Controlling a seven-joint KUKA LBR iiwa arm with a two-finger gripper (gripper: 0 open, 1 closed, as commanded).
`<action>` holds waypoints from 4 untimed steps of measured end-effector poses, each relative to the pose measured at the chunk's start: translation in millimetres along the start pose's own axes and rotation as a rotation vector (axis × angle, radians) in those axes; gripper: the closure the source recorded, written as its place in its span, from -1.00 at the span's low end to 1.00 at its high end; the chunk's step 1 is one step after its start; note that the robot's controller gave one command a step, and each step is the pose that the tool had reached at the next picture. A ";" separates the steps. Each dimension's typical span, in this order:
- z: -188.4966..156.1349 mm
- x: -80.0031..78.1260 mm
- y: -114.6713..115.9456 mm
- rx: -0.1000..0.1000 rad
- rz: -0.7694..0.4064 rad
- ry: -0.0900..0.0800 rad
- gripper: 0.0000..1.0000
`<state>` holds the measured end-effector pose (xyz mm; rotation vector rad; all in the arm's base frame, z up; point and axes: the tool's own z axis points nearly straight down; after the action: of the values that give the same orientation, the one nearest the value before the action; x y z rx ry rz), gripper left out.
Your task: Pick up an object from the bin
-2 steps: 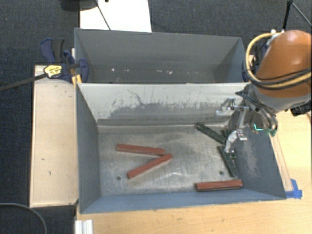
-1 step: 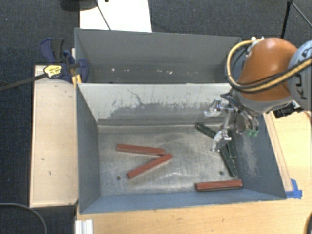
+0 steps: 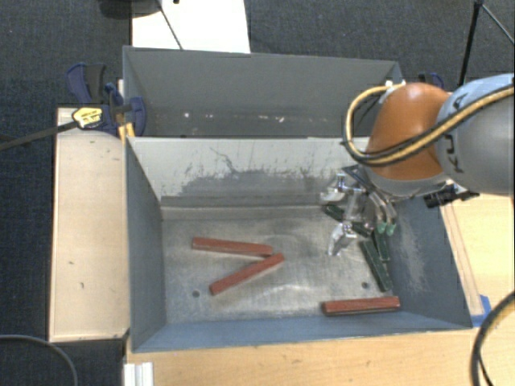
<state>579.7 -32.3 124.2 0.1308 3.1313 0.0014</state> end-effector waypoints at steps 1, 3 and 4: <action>21.3 5.5 54.7 0.002 -0.005 0.009 -1.00; 48.4 55.6 125.4 -0.003 -0.298 -0.010 1.00; 48.4 55.6 125.4 -0.003 -0.298 -0.010 1.00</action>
Offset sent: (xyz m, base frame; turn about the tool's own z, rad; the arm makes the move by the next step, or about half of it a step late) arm 0.0067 0.0800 -0.0542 -0.0804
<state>535.1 97.4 75.5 -0.3349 3.1059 0.0041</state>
